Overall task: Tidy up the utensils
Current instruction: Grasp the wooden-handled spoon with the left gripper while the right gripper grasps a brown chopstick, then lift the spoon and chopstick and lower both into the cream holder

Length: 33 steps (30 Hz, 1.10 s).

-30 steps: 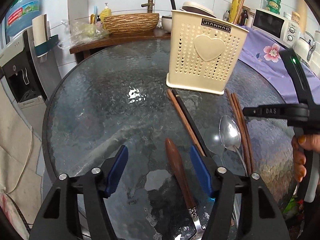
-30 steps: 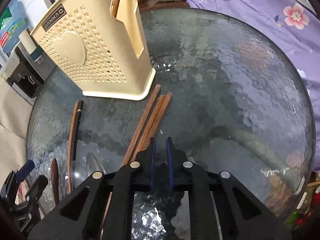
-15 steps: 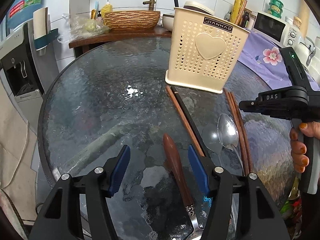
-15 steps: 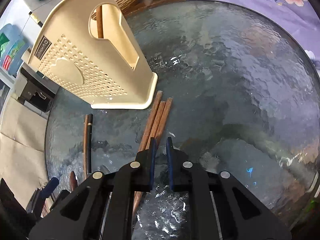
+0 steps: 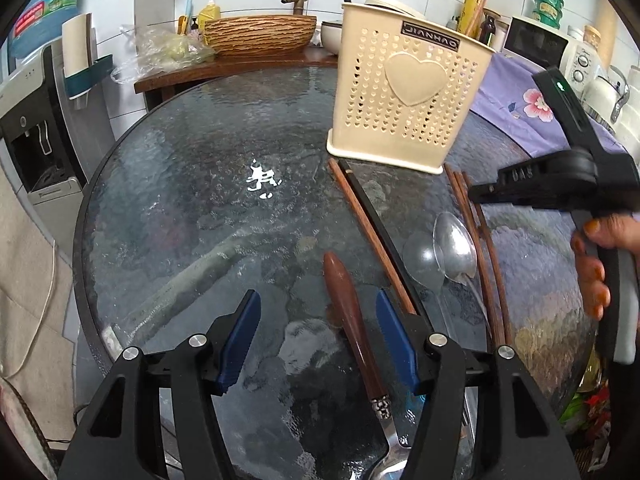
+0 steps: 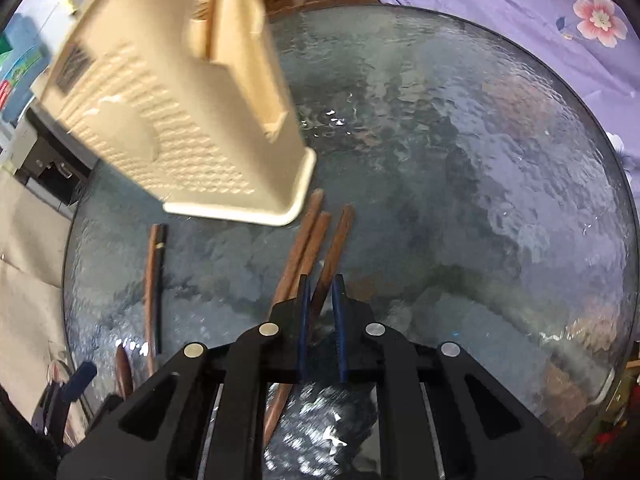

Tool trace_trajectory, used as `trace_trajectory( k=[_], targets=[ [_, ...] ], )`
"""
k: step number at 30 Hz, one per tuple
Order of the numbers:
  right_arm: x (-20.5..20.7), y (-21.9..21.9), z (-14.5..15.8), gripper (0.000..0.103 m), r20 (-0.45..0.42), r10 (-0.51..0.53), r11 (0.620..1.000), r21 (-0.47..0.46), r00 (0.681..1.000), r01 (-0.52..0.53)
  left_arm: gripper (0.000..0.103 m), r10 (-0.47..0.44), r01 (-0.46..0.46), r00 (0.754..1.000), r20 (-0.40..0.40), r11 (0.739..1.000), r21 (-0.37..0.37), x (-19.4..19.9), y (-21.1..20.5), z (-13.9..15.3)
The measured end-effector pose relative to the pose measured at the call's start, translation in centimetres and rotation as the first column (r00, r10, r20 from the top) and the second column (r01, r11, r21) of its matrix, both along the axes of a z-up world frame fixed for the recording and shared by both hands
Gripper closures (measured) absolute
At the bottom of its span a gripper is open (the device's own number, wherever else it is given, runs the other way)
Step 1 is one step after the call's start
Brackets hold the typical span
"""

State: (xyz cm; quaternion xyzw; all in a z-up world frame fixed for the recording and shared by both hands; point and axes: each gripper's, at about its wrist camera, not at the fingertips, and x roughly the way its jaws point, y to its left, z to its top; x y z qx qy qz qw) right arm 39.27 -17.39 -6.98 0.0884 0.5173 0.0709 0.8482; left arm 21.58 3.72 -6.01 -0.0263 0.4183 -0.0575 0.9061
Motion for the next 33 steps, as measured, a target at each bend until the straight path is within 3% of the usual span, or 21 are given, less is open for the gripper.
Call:
trace_trajectory(
  k=[15,20,33],
  targets=[
    [1.8,1.3,0.4,0.092,0.008,0.02,0.998,-0.055,1.0,-0.019,0.066,-0.009,0.011,0.999,-0.041,0.999,0.047,2.2,-1.8,-0.7],
    [0.9,1.6,0.4,0.092,0.029,0.017,0.998,-0.055,0.999,-0.015,0.086,-0.01,0.011,0.999,-0.041,0.999,0.03,2.7,-2.1,-0.6],
    [0.7,-0.2,0.1,0.096,0.065,-0.002,1.0,-0.003,0.998,0.003,0.088,-0.039,0.04,0.998,-0.05,0.999,0.009,3.7,-3.0,-0.4]
  ],
)
